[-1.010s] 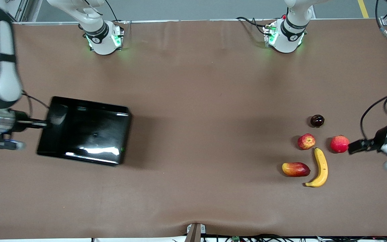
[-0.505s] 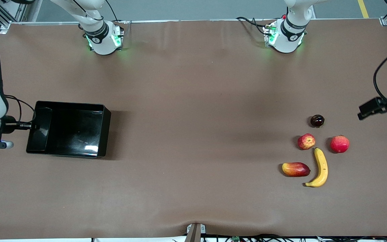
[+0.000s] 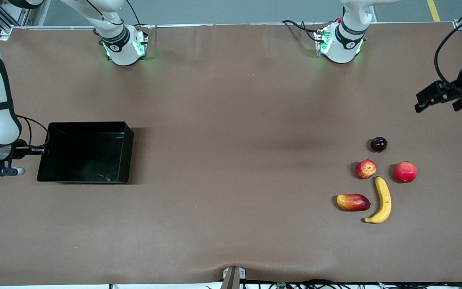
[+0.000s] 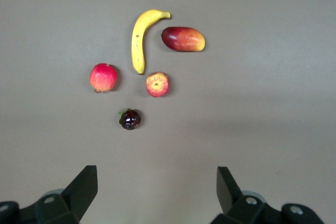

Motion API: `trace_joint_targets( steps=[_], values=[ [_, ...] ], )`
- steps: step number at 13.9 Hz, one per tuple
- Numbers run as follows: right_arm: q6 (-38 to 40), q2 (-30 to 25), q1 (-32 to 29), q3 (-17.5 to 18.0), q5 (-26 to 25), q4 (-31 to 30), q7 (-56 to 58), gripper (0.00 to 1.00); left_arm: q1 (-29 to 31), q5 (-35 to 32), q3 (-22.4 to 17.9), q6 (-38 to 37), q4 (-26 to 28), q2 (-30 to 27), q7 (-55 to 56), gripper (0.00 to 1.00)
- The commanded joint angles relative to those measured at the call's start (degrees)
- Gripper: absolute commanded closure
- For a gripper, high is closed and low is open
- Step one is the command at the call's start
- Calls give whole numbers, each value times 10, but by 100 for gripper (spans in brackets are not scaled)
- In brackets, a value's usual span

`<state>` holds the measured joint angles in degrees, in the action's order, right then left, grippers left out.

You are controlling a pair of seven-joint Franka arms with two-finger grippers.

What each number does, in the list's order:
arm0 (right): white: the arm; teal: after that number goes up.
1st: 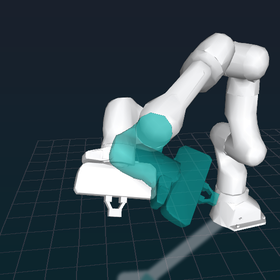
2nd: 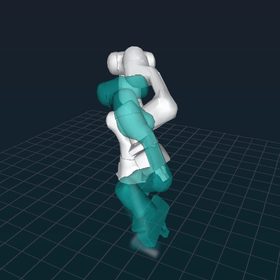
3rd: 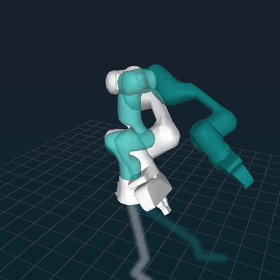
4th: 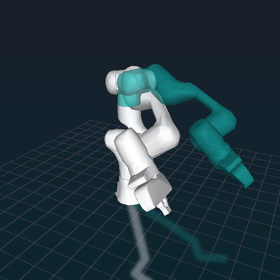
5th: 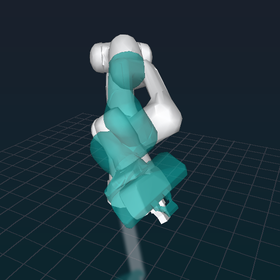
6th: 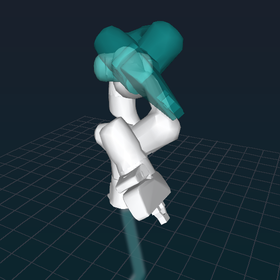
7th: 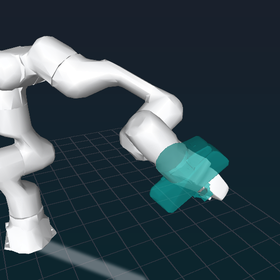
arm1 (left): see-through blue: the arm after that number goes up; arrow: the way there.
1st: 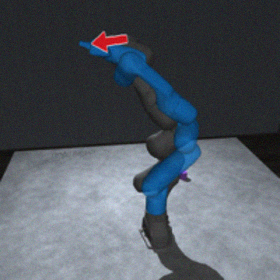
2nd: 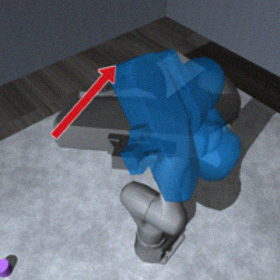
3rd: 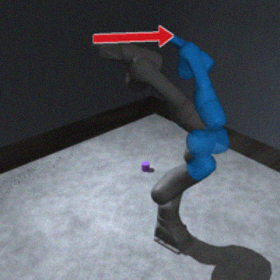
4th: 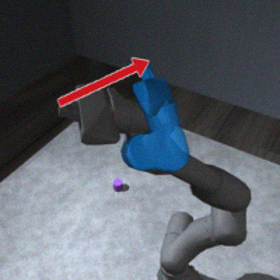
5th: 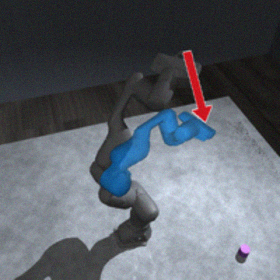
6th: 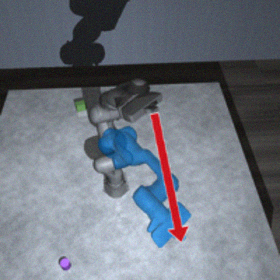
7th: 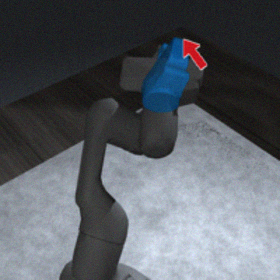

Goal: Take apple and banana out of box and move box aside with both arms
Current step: 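Open the right gripper and release the tray rim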

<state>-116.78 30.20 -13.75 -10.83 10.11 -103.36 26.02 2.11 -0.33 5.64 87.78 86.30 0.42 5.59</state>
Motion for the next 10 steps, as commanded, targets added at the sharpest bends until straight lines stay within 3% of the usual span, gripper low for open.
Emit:
trace_joint_targets(
  steps=[1,4,6,10],
  values=[
    [-2,-15,-12,13,1,-15,9,0,-19,11,-22,11,52,-38,-8,0],
    [110,-13,-23,13,2,72,11,0,-16,11,-19,11,50,-31,-8,0],
    [132,-14,-19,13,-2,132,9,0,-17,10,-18,13,50,-26,-8,0],
    [280,-16,-58,18,4,297,10,0,-16,11,-17,13,48,-31,-7,0]
  ],
)
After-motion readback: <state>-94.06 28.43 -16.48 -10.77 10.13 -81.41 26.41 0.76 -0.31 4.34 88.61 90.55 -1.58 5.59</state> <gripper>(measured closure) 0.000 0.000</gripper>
